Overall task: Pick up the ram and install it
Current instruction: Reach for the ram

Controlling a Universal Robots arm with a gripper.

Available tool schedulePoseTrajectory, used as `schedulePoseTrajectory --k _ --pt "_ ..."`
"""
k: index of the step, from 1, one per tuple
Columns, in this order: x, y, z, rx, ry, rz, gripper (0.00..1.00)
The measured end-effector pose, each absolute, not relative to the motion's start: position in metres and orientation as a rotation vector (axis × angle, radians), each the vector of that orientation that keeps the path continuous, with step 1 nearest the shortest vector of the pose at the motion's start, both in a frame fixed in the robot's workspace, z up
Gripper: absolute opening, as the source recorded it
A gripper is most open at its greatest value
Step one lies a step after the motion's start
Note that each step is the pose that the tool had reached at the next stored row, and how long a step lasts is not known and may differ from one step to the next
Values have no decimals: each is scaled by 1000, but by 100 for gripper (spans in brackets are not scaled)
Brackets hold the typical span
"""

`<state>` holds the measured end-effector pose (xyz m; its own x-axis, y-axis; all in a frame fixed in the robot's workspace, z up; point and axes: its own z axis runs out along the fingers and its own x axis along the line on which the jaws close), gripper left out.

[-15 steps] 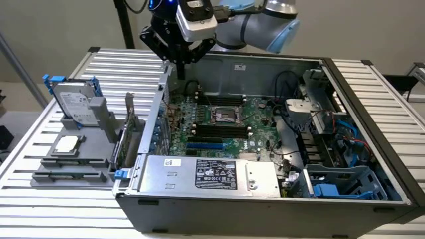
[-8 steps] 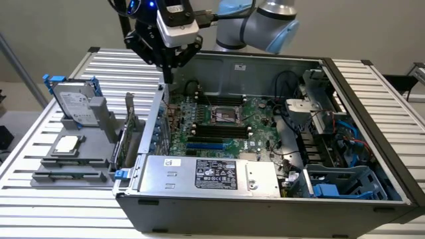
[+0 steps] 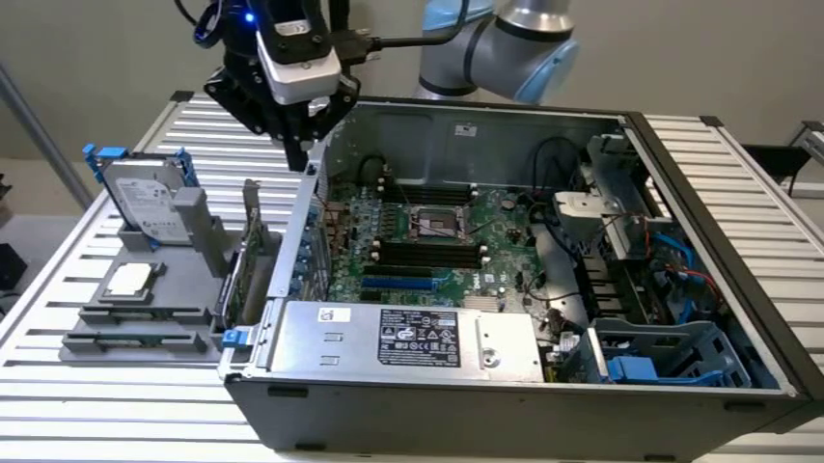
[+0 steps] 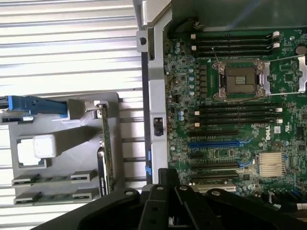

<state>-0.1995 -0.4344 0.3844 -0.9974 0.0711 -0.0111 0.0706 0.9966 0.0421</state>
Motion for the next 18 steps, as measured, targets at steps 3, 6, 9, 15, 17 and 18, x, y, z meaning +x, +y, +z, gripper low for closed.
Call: schedulePoseTrajectory --k 3,6,9,15,17,18 --pt "-210 -439 383 111 3127 64 11" --pt "-220 -443 383 111 3127 63 11" --pt "-230 -447 382 111 3127 62 11" --pt "-251 -455 380 111 3127 60 11" --pt "-258 -457 380 111 3127 59 11" --pt "-262 -458 380 111 3127 58 11"
